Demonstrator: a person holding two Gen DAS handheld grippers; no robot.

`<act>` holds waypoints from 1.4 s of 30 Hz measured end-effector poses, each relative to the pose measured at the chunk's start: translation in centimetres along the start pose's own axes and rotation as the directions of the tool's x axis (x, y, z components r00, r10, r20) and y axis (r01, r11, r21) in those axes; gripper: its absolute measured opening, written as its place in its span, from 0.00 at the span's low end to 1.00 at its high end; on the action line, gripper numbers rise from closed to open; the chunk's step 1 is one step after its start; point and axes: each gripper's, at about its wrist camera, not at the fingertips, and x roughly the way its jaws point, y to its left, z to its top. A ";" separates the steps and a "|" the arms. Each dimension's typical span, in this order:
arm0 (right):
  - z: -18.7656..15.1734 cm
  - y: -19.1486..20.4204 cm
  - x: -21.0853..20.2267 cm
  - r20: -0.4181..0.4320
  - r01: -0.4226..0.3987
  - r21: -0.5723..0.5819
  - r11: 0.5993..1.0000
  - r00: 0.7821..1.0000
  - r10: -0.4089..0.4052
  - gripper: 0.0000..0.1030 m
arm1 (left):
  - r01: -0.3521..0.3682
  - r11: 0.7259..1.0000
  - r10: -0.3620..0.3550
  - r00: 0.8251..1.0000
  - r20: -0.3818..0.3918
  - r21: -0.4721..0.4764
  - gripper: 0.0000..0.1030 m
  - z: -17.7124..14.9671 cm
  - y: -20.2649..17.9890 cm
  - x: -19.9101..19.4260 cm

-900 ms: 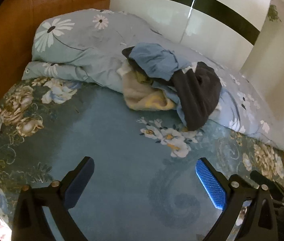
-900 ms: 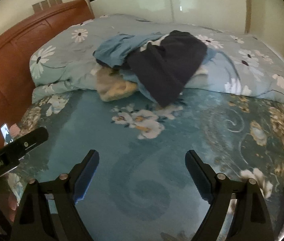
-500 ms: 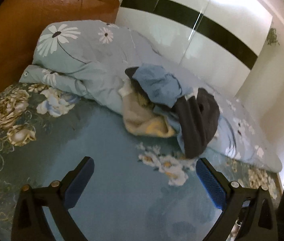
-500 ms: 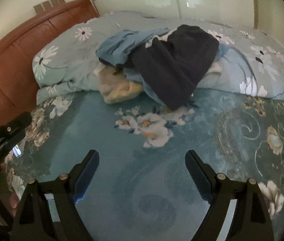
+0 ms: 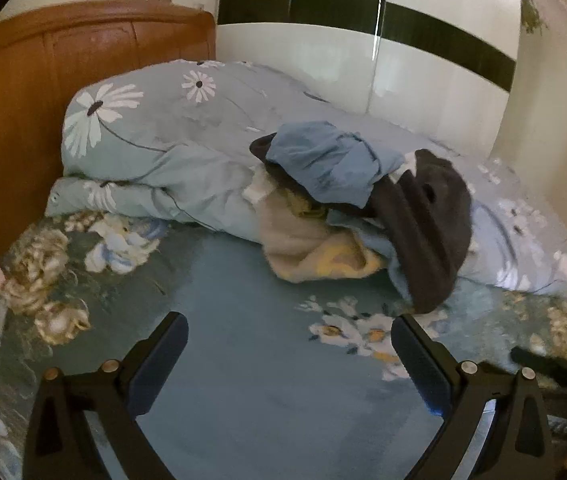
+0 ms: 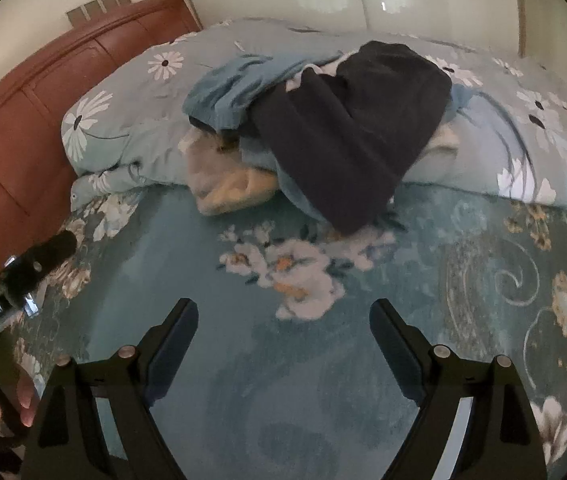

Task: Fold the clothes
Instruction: 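Move both tools toward the clothes pile on the bed, then grasp the light blue garment on the pile with the right gripper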

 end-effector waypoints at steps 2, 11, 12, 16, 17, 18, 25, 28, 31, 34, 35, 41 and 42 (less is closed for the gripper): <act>0.6 0.1 0.4 0.000 0.006 -0.012 1.000 1.000 -0.006 0.86 | -0.021 1.000 0.021 1.000 0.003 0.017 1.00 0.2 -0.2 0.4; 4.4 2.3 3.1 -0.008 0.023 -0.103 0.994 1.000 -0.024 0.86 | -0.084 0.996 0.083 0.996 -0.035 -0.016 1.00 0.5 1.0 3.0; 5.0 2.6 3.5 -0.013 0.025 -0.120 0.992 1.000 -0.027 0.86 | -0.097 0.995 0.096 0.995 -0.040 -0.021 1.00 0.4 1.3 3.3; 7.7 4.1 5.8 -0.029 0.027 -0.193 0.981 0.999 -0.033 0.86 | -0.111 0.992 0.106 0.992 -0.073 -0.060 1.00 0.0 2.7 4.4; 8.5 4.5 6.4 -0.029 0.032 -0.215 0.976 0.999 -0.039 0.86 | -0.112 0.991 0.105 0.991 -0.080 -0.077 1.00 -0.2 3.1 4.5; 9.3 5.0 7.1 -0.025 0.038 -0.232 0.972 0.999 -0.045 0.86 | -0.113 0.989 0.105 0.991 -0.087 -0.092 1.00 -0.3 3.5 4.7; 14.9 8.9 11.5 0.010 0.073 -0.356 0.932 0.997 -0.074 0.84 | -0.122 0.981 0.101 0.985 -0.143 -0.148 1.00 -0.9 5.8 6.0; 16.4 10.6 13.0 0.017 0.087 -0.425 0.901 0.996 -0.088 0.83 | -0.132 0.978 0.108 0.982 -0.155 -0.159 1.00 -0.9 6.7 6.4; 17.1 12.2 14.4 0.026 0.111 -0.490 0.864 0.993 -0.113 0.82 | -0.142 0.977 0.114 0.979 -0.170 -0.161 1.00 -0.8 7.4 6.8; 17.6 13.3 16.1 0.019 0.137 -0.540 0.830 0.988 -0.151 0.81 | -0.146 0.973 0.115 0.977 -0.178 -0.176 1.00 -0.7 8.1 7.1; 17.8 13.6 16.7 0.015 0.148 -0.555 0.818 0.986 -0.168 0.80 | -0.144 0.973 0.112 0.977 -0.180 -0.182 1.00 -0.7 8.4 7.2; 18.5 13.6 19.9 -0.038 0.203 -0.593 0.779 0.960 -0.279 0.52 | -0.144 0.970 0.104 0.975 -0.196 -0.198 1.00 -0.8 9.0 7.3; 18.7 13.4 20.4 -0.047 0.215 -0.589 0.779 0.953 -0.299 0.44 | -0.144 0.969 0.103 0.974 -0.200 -0.202 1.00 -0.9 9.1 7.3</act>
